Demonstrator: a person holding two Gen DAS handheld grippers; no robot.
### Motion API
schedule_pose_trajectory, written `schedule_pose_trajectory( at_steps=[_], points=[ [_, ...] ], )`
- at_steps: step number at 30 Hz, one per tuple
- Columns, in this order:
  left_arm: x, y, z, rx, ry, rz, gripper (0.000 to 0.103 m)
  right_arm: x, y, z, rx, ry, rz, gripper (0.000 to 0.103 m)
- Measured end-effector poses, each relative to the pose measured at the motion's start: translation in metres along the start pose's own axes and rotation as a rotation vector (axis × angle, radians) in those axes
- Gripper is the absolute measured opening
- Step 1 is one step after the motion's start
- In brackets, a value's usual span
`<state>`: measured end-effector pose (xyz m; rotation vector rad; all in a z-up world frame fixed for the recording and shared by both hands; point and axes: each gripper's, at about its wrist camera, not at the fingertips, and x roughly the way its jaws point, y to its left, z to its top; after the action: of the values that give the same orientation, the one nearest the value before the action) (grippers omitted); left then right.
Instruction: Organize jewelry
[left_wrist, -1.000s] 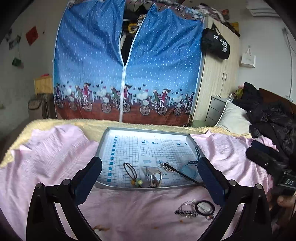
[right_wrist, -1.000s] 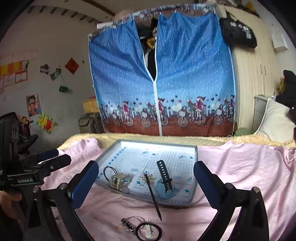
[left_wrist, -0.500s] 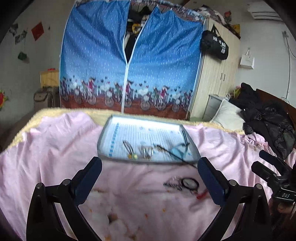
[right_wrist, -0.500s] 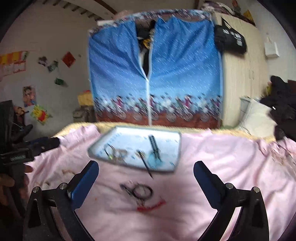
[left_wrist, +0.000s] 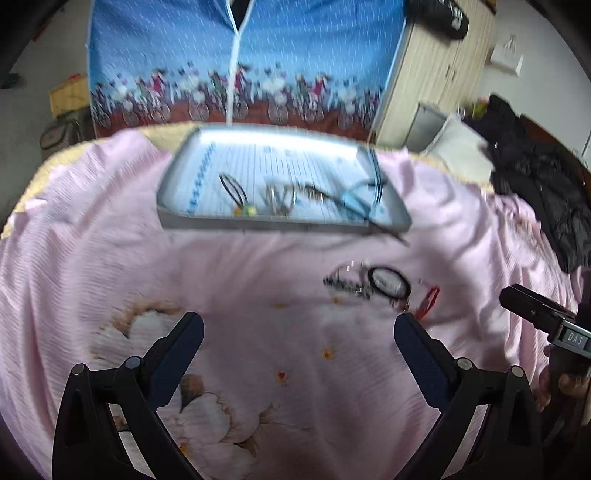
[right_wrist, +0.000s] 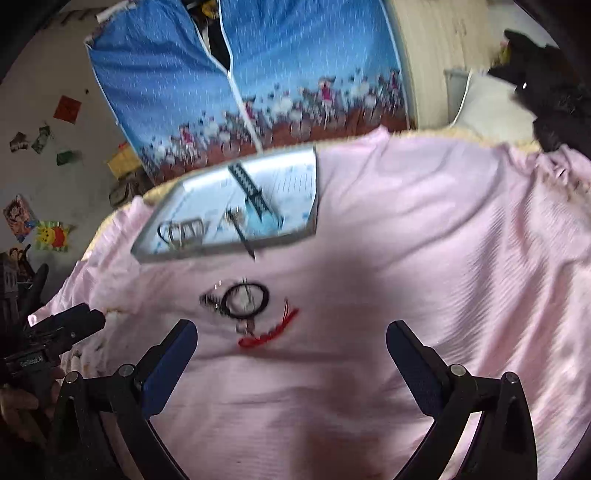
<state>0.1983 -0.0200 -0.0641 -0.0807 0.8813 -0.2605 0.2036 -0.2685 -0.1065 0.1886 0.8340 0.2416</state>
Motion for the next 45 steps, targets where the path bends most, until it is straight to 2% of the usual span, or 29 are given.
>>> schedule_pose_trajectory(
  at_steps=[2, 3, 7, 10, 12, 14, 16, 19, 21, 24, 28, 33, 37, 41, 44, 45],
  points=[
    [0.013, 0.002, 0.003, 0.01, 0.043, -0.009, 0.101, 0.013, -0.002, 0.001, -0.003, 0.051, 0.01, 0.103],
    [0.017, 0.003, 0.005, 0.013, 0.054, -0.018, 0.101, 0.016, -0.004, 0.001, -0.006, 0.067, 0.017, 0.098],
    [0.035, 0.006, 0.014, 0.029, 0.086, -0.081, 0.101, 0.037, -0.004, 0.0, -0.018, 0.14, 0.032, 0.065],
    [0.044, 0.006, 0.019, 0.061, 0.086, -0.093, 0.1, 0.051, -0.004, -0.001, -0.014, 0.187, 0.047, 0.058],
    [0.053, 0.009, 0.023, 0.047, 0.098, -0.124, 0.097, 0.059, -0.006, 0.0, -0.005, 0.206, 0.061, 0.053],
    [0.059, 0.012, 0.025, 0.01, 0.111, -0.17, 0.091, 0.064, -0.007, 0.002, 0.005, 0.218, 0.068, 0.046],
    [0.064, 0.016, 0.026, -0.029, 0.128, -0.215, 0.075, 0.07, -0.01, 0.002, 0.029, 0.229, 0.083, 0.04],
    [0.066, 0.016, 0.025, -0.048, 0.141, -0.263, 0.058, 0.077, -0.01, 0.002, 0.037, 0.245, 0.092, 0.031],
    [0.067, 0.013, 0.024, -0.052, 0.158, -0.29, 0.052, 0.08, -0.008, 0.003, 0.029, 0.25, 0.086, 0.029],
    [0.075, 0.014, 0.024, -0.091, 0.19, -0.332, 0.05, 0.085, -0.006, 0.006, 0.009, 0.245, 0.079, 0.014],
    [0.095, 0.026, 0.029, -0.207, 0.242, -0.385, 0.05, 0.086, -0.004, 0.013, -0.036, 0.211, 0.052, 0.011],
    [0.106, 0.047, 0.037, -0.354, 0.25, -0.459, 0.048, 0.094, 0.0, 0.017, -0.062, 0.195, 0.057, 0.01],
    [0.11, 0.053, 0.04, -0.361, 0.267, -0.454, 0.04, 0.1, 0.004, 0.019, -0.075, 0.191, 0.065, 0.01],
    [0.109, 0.052, 0.039, -0.343, 0.272, -0.442, 0.039, 0.099, 0.006, 0.021, -0.07, 0.183, 0.076, 0.008],
    [0.112, 0.048, 0.04, -0.328, 0.277, -0.416, 0.025, 0.1, 0.006, 0.021, -0.067, 0.182, 0.076, 0.008],
    [0.113, 0.048, 0.039, -0.319, 0.284, -0.4, 0.016, 0.1, 0.006, 0.021, -0.069, 0.184, 0.077, 0.007]
  ],
)
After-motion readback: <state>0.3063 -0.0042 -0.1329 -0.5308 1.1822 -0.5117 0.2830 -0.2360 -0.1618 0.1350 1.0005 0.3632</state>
